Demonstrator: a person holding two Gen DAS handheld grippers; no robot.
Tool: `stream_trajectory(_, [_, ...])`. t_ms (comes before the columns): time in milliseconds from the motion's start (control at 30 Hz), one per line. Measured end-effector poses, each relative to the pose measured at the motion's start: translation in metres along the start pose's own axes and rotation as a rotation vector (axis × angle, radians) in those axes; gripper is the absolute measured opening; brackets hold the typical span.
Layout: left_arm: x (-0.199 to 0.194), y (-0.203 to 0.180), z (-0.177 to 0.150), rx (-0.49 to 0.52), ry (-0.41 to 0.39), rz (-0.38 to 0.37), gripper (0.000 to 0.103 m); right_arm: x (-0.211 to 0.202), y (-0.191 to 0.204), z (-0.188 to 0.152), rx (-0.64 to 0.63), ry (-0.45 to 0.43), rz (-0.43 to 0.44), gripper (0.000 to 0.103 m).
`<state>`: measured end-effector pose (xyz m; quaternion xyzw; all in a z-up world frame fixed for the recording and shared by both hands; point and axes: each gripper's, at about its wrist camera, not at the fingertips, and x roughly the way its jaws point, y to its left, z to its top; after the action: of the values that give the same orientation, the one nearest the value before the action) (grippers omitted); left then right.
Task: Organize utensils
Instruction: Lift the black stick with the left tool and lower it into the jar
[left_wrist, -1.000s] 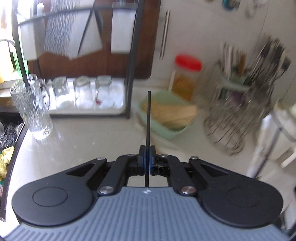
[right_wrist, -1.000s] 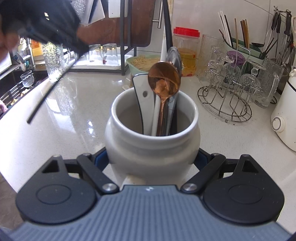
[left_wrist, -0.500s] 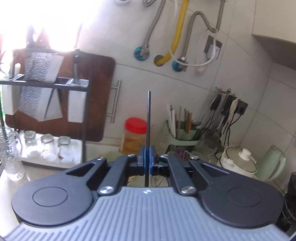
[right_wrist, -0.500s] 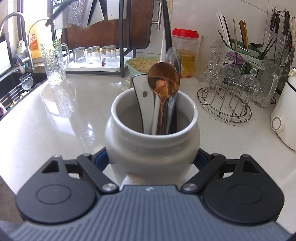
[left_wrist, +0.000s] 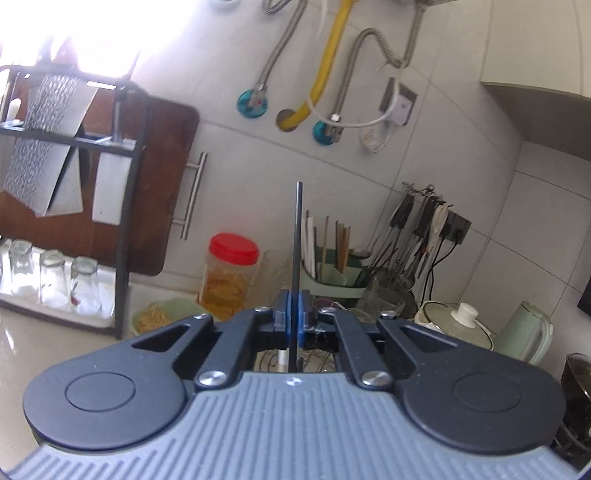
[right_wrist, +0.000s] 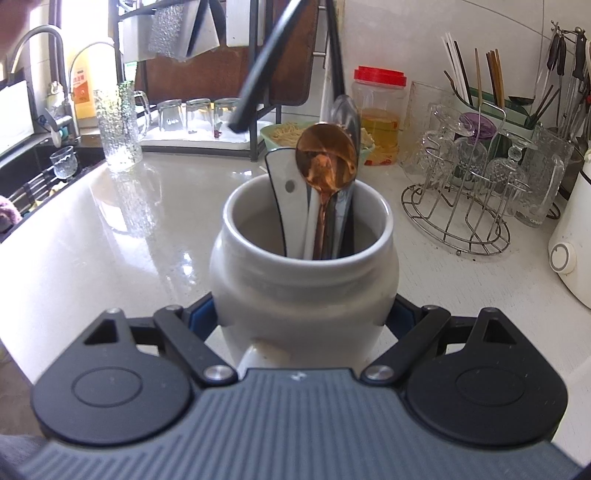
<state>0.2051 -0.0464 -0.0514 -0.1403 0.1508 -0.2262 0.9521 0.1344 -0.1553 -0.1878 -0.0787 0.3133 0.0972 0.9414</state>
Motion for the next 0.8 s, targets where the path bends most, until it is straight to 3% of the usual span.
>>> stream_trajectory(333, [0.0, -0.011, -0.029, 0.087, -0.052, 0.013, 0.004, -0.001, -0.005, -0.003, -0.03, -0.027, 0.045, 0.092])
stream_trajectory(800, [-0.023, -0.015, -0.035, 0.094, -0.091, 0.054, 0.004, 0.003, -0.009, -0.004, -0.04, -0.051, 0.078, 0.091])
